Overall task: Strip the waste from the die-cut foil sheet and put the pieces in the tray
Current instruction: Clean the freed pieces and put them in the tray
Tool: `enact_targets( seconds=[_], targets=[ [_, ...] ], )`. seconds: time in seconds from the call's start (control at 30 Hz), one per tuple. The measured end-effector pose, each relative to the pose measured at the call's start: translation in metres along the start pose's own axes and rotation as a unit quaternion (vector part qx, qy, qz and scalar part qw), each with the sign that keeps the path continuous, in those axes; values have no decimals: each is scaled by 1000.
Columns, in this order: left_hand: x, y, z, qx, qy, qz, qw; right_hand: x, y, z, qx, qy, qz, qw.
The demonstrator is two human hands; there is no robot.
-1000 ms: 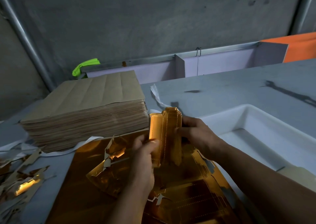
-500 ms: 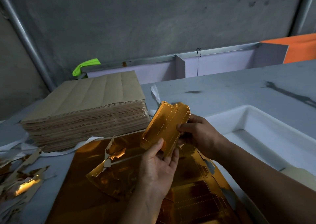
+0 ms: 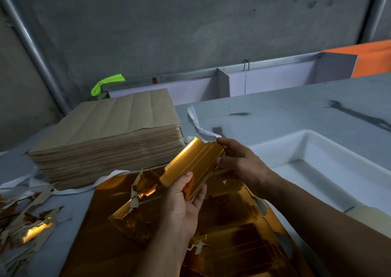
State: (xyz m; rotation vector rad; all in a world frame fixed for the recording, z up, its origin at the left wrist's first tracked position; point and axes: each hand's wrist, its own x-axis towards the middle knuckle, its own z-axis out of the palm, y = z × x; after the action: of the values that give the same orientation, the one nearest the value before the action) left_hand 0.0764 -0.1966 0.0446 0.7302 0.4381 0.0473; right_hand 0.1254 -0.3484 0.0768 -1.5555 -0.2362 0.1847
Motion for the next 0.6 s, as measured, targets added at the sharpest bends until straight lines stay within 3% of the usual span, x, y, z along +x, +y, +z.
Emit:
enact_targets(
  seconds=[0.33,0.6],
  targets=[
    [3,4,1,-14,12,-4,1000,-1,1,-1,-37,-21,-7,999],
    [0,6,-1,-41,-20,-58,997,2,5,-7,46,-57,-22,997]
  ],
)
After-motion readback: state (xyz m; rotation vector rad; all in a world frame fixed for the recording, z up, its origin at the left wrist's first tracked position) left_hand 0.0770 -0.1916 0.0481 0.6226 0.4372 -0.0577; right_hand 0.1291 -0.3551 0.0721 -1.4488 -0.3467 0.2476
